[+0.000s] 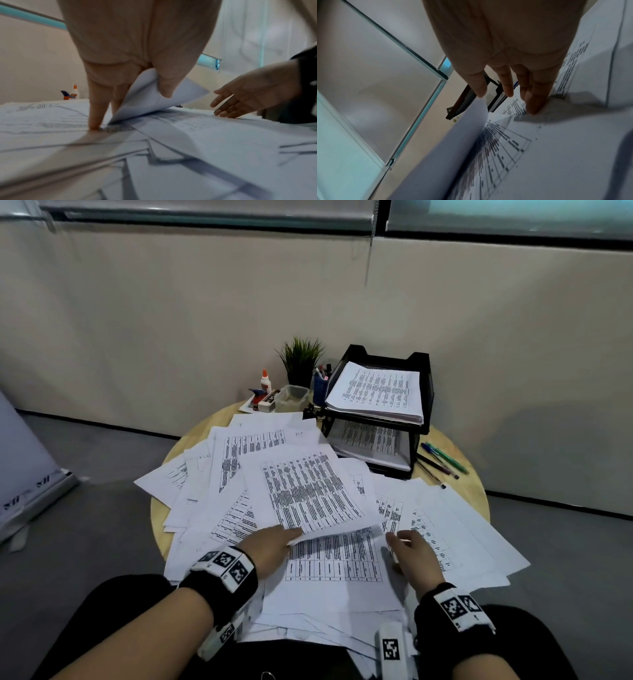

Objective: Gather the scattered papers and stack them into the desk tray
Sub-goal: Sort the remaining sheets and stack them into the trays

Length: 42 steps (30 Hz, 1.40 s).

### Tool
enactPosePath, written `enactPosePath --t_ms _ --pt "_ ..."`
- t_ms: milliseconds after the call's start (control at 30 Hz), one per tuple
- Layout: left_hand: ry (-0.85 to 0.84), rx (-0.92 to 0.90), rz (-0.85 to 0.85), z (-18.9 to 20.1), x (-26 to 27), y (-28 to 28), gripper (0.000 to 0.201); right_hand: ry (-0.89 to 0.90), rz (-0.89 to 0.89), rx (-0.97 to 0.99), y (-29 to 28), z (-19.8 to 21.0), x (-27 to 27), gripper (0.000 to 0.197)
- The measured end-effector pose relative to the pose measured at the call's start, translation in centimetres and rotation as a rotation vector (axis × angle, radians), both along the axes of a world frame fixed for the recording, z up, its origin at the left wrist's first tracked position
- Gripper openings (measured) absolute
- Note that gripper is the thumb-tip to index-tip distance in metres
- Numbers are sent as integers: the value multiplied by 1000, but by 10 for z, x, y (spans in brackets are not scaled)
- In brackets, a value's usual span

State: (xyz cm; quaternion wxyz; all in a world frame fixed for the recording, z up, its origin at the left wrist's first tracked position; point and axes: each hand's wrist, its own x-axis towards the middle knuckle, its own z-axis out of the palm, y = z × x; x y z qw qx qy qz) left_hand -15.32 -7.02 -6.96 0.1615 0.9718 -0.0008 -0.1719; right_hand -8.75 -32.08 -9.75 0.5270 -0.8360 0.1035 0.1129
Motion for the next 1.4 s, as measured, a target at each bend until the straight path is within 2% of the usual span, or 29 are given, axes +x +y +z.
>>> enactPosePath --t_ms 133,267,333,400,467,500,567,600,633,667,700,733,800,933,1067,1133,1233,1300,1400 --pt "59 -135 -104 11 -18 -2 45 -11 -15 14 -2 -2 6 25" --pt "149 -156 -192 16 -25 -14 46 56 -152 211 -10 -9 12 58" --pt "207 -42 -244 13 -24 -16 50 99 -178 273 -16 -5 10 52" --pt "273 -15 -270 10 -24 -11 61 87 -92 186 -17 -1 6 34" --pt "302 -246 -194 15 -24 -4 61 43 9 52 -16 -2 2 17" --pt "264 -403 -108 17 -24 0 57 6 20 -9 -15 0 -1 17" --pt "32 -622 182 16 -19 9 49 -85 11 -81 -12 3 -7 20" --pt "-91 -604 357 11 -15 15 50 -106 0 -92 -12 6 -9 21" --pt "-172 -493 503 4 -11 22 56 -122 -3 -107 -10 10 -12 20" --pt "-177 -350 599 -3 -9 29 65 -125 17 -120 -9 10 -13 16" --pt "-98 -209 641 -10 -9 35 69 -118 40 -117 -7 11 -14 15" --pt "0 -103 640 -17 -9 39 68 -96 63 -89 -5 11 -14 18" --pt "101 -25 592 -25 -12 41 65 -79 117 -87 1 15 -17 34" --pt "80 -23 511 -26 -11 32 56 -20 72 -5 14 15 -22 49" --pt "54 -3 447 -30 -10 26 61 10 34 13 20 -1 -14 67" --pt "19 -19 425 -34 -9 29 62 22 37 -43 18 -7 -9 59" --pt "-64 -75 486 -39 -5 43 55 27 -43 -56 6 8 -9 18" --pt "-85 -71 563 -40 -3 53 57 -1 -87 -115 -9 17 -7 17" --pt "-42 -26 699 -42 -2 67 76 31 -100 -223 -31 15 0 11"
